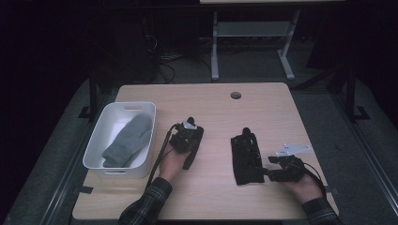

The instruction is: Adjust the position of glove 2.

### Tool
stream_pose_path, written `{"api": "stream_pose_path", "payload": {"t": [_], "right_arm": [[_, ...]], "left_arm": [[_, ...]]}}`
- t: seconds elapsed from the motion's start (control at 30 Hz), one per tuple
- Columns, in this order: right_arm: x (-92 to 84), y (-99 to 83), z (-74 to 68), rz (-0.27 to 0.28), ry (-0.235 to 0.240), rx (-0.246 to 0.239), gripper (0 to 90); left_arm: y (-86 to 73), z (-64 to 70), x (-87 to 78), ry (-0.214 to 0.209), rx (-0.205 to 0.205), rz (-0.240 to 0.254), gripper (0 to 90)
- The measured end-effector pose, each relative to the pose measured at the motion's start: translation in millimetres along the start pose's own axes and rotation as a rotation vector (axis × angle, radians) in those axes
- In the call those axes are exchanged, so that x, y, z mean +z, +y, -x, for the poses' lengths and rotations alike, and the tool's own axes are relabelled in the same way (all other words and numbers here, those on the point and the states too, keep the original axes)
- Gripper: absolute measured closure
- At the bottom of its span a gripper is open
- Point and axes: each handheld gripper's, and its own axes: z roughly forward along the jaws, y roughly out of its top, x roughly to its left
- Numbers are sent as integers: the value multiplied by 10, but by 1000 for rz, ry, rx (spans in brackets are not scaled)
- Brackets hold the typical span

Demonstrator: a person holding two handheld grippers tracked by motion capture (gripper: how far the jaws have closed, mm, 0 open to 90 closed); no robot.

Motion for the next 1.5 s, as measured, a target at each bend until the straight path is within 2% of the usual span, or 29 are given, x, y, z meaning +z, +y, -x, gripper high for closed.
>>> {"api": "stream_pose_path", "payload": {"t": [0.23, 0.27, 0.37, 0.4, 0.43, 0.6, 0.7, 0.77, 0.87, 1.0, 1.07, 1.17, 1.23, 1.33, 1.4, 1.5], "right_arm": [[9, 3, -6, 3, 3, 0, 377], [9, 3, -5, 3, 3, -1, 377], [7, 3, -4, 3, 4, -1, 378], [6, 3, -4, 3, 3, -1, 377], [4, 4, -4, 3, 3, 1, 378], [0, 4, 0, 4, 4, 1, 378], [-4, 4, 3, 7, 4, -1, 378], [-5, 3, 4, 9, 6, -2, 378], [-2, 3, 5, 7, 7, 1, 378], [-1, 6, 4, 5, 13, 2, 398], [0, 10, 1, 1, 21, 5, 446], [-2, 20, -8, 2, 32, -2, 581], [-1, 30, -17, 8, 42, -5, 681], [30, 32, -28, -16, 63, -9, 766], [63, 18, -38, -37, 80, -7, 781], [86, 18, -32, -29, 94, -11, 782]], "left_arm": [[56, 326, 79, -84, 44, 3, 899], [67, 359, 85, -93, 69, -8, 899], [93, 478, 112, -111, 94, -12, 899], [98, 534, 125, -123, 89, -11, 898], [108, 562, 133, -130, 106, -12, 899], [124, 680, 157, -154, 116, -13, 899], [130, 671, 130, -170, 116, -2, 898], [148, 613, 53, -164, 122, 13, 897], [152, 496, -78, -144, 128, 30, 897], [66, 306, -212, -110, 140, 24, 897], [-14, 216, -234, -96, 125, 16, 897], [-126, 128, -219, -93, 106, -11, 897], [-166, 124, -193, -104, 106, -22, 897], [-170, 158, -182, -122, 105, -22, 897], [-164, 186, -178, -130, 128, -27, 897], [-166, 235, -172, -143, 143, -27, 897]]}}
